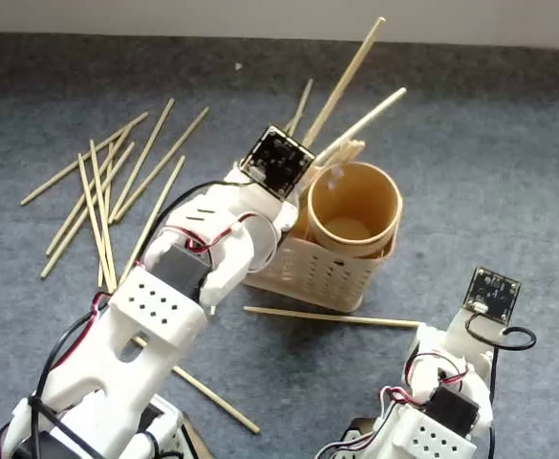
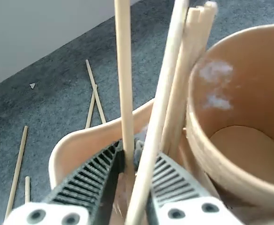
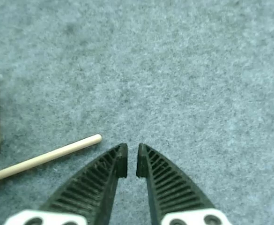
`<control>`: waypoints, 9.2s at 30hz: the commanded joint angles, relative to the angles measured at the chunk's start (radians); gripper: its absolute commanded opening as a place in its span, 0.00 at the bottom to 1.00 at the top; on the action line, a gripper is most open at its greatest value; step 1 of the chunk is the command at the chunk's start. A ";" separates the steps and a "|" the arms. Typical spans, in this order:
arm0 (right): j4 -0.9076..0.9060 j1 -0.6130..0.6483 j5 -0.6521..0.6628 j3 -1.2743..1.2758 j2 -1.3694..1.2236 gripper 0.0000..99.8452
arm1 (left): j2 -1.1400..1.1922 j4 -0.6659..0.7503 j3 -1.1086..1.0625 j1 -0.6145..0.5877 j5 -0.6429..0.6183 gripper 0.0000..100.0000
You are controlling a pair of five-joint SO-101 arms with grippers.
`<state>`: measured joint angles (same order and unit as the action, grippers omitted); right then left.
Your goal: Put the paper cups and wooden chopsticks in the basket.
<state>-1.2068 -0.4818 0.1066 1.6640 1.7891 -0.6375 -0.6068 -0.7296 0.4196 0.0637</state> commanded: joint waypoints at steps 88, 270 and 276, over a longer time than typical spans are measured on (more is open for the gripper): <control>-0.005 0.002 0.006 0.150 0.004 0.06 | 0.519 -0.167 0.383 -0.432 0.347 0.01; -0.005 0.002 0.006 0.150 0.004 0.06 | 0.954 -1.152 2.172 0.065 -0.003 0.00; -0.005 0.002 0.006 0.150 0.004 0.06 | 0.954 -1.160 2.167 0.059 -0.002 0.05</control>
<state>-1.2068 -0.4818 0.1066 1.6640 1.7891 0.3214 -1.7607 1.4200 0.4810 0.0560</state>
